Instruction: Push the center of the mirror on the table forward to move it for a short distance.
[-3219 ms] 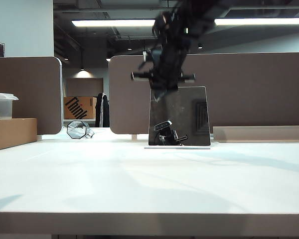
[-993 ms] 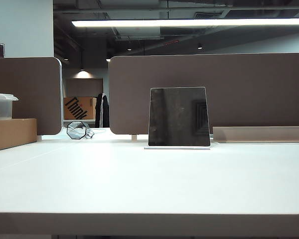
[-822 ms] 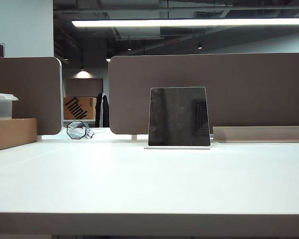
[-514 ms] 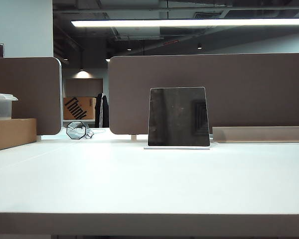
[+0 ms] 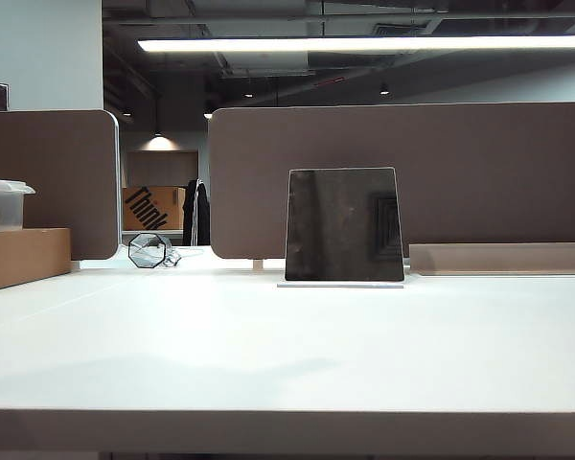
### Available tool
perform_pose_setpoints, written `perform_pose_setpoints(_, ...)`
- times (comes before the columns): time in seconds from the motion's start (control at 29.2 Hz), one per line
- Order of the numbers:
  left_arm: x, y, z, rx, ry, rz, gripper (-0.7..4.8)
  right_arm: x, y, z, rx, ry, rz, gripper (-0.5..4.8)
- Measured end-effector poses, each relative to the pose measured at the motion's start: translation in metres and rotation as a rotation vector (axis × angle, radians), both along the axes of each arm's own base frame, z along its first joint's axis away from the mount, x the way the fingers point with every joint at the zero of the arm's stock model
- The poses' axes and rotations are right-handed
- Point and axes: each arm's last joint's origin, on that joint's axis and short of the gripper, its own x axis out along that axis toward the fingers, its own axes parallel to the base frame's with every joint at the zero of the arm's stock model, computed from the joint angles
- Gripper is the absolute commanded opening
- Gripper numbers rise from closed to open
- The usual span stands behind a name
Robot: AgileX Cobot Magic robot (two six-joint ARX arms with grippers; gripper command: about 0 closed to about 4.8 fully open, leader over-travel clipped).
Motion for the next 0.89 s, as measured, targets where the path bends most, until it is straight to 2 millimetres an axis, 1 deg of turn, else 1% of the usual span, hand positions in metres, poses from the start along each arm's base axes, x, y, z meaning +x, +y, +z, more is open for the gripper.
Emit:
perform_pose_setpoints(0.07,0.0,0.0,0.0,0.0,0.0,0.0,-0.05,0.005,-0.002,-0.021,0.035,-0.078,0.099,-0.05)
perform_pose_setpoints(0.1,0.0,0.0,0.0,0.0,0.0,0.0,-0.05,0.006,-0.004,-0.036,0.044,-0.108,0.126,-0.05)
perform_pose_setpoints(0.21,0.0,0.0,0.0,0.0,0.0,0.0,-0.05,0.006,-0.007,-0.08,0.046,-0.144,0.112,-0.05)
perform_pose_setpoints(0.24,0.0,0.0,0.0,0.0,0.0,-0.001,-0.05,0.006,-0.008,-0.097,0.044,-0.137,0.08,-0.05)
perform_pose_setpoints(0.27,0.0,0.0,0.0,0.0,0.0,-0.001,-0.05,0.005,-0.009,-0.109,0.042,-0.135,0.042,-0.05)
perform_pose_setpoints(0.34,0.0,0.0,0.0,0.0,0.0,-0.001,-0.05,0.002,-0.013,-0.137,0.036,-0.149,-0.092,-0.05)
perform_pose_setpoints(0.41,0.0,0.0,0.0,0.0,0.0,0.0,-0.05,-0.001,-0.018,-0.167,0.024,-0.142,-0.261,-0.05)
perform_pose_setpoints(0.55,0.0,0.0,0.0,0.0,0.0,0.0,-0.05,-0.004,-0.028,-0.208,0.005,-0.124,-0.466,-0.05)
perform_pose_setpoints(0.62,0.0,0.0,0.0,0.0,0.0,0.0,-0.05,-0.007,-0.032,-0.225,-0.001,-0.12,-0.539,-0.05)
perform_pose_setpoints(0.72,0.0,0.0,0.0,0.0,0.0,0.0,-0.05,-0.01,-0.037,-0.24,-0.002,-0.126,-0.605,-0.05)
perform_pose_setpoints(0.89,0.0,0.0,0.0,0.0,0.0,-0.001,-0.05,-0.013,-0.041,-0.258,-0.001,-0.138,-0.648,-0.05)
